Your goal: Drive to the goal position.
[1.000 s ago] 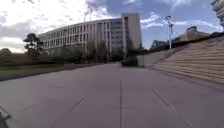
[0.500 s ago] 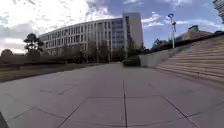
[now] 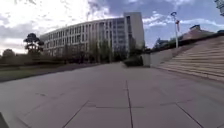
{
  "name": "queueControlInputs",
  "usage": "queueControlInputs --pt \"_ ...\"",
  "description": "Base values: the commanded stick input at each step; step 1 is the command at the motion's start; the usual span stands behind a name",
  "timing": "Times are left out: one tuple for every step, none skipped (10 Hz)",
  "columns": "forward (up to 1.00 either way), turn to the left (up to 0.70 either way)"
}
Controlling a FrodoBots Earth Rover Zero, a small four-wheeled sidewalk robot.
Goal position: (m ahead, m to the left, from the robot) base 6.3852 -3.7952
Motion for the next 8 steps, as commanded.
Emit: queueControlInputs --pt "0.70 -0.14" --pt "0.70 -0.14" --pt "0.70 -0.14" --pt "0.70 -0.06" --pt "0.70 0.00" --pt "0.70 0.00" --pt "0.70 0.00" --pt "0.70 0.00"
